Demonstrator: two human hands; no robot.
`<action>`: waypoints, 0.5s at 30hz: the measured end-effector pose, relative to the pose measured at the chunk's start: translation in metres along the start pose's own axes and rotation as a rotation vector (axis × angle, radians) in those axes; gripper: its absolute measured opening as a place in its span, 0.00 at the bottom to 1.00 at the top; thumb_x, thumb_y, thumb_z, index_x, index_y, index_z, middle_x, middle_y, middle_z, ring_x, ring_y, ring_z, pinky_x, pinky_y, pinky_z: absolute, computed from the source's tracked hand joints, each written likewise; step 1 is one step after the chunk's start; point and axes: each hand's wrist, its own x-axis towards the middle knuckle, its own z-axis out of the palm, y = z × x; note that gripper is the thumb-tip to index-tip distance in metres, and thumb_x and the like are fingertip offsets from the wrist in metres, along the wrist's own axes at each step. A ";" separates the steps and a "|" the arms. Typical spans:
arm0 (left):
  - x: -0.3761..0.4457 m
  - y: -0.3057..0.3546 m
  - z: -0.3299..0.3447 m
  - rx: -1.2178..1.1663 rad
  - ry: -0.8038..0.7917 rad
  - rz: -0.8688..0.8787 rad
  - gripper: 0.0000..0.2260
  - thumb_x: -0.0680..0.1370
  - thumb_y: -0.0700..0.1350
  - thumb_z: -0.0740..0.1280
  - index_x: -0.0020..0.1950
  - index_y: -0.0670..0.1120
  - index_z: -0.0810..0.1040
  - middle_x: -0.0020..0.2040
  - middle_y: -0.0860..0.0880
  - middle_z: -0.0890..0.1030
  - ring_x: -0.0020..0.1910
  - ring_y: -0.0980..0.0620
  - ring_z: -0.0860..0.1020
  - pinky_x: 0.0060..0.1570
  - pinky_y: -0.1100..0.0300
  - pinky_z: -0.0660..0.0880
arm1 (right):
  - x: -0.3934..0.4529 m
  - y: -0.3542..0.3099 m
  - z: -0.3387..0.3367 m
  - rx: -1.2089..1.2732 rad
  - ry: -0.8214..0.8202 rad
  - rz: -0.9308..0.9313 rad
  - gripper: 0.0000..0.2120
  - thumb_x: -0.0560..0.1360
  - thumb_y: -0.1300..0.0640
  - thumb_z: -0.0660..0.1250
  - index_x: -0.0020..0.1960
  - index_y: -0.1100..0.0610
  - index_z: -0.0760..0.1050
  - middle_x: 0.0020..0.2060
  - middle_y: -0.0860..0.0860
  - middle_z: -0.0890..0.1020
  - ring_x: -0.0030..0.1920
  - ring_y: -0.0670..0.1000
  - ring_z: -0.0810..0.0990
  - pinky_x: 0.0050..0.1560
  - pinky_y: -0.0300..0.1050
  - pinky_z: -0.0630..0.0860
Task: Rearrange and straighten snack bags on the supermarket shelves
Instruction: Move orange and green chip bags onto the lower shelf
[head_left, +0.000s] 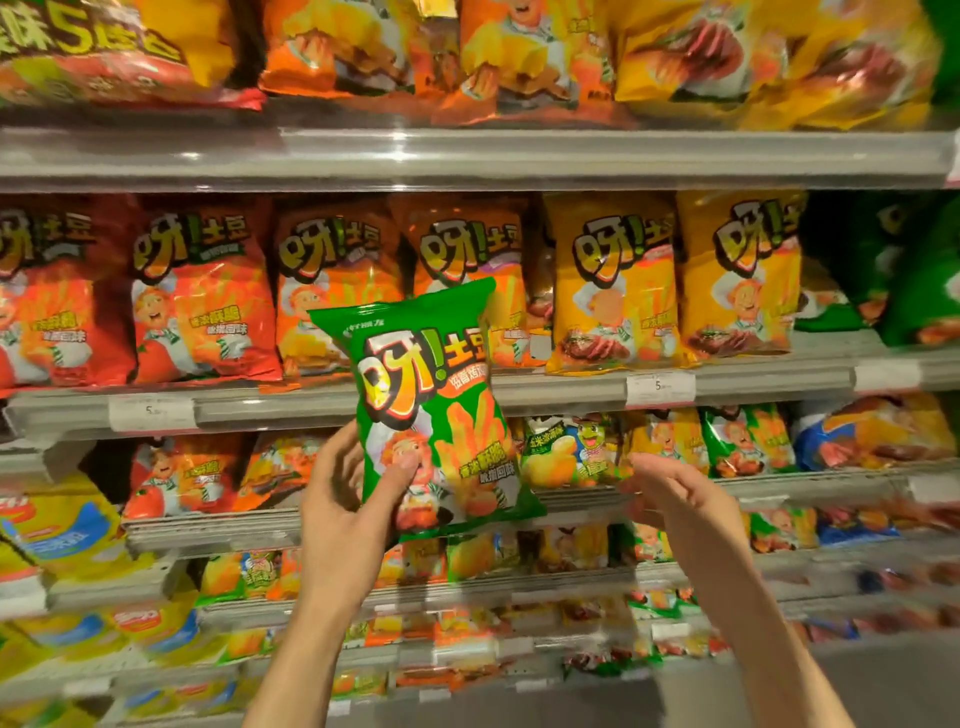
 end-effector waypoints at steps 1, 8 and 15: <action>-0.005 0.000 0.015 -0.011 0.017 0.005 0.20 0.71 0.49 0.75 0.61 0.58 0.77 0.55 0.62 0.85 0.55 0.65 0.82 0.48 0.74 0.76 | 0.007 0.002 -0.014 -0.024 -0.002 -0.005 0.09 0.80 0.56 0.68 0.45 0.51 0.86 0.40 0.52 0.86 0.41 0.52 0.83 0.42 0.45 0.78; -0.047 0.007 0.127 -0.040 0.093 -0.004 0.20 0.69 0.48 0.75 0.60 0.56 0.77 0.54 0.59 0.86 0.54 0.61 0.83 0.48 0.71 0.77 | 0.042 0.019 -0.126 -0.114 0.006 -0.061 0.05 0.79 0.48 0.69 0.49 0.41 0.84 0.42 0.46 0.88 0.43 0.47 0.87 0.48 0.47 0.81; -0.054 0.015 0.191 0.030 0.059 -0.012 0.21 0.69 0.52 0.76 0.62 0.57 0.77 0.54 0.64 0.84 0.54 0.67 0.81 0.47 0.76 0.74 | 0.064 0.019 -0.188 -0.065 0.038 -0.055 0.08 0.80 0.51 0.68 0.48 0.39 0.84 0.43 0.48 0.88 0.44 0.47 0.87 0.50 0.50 0.81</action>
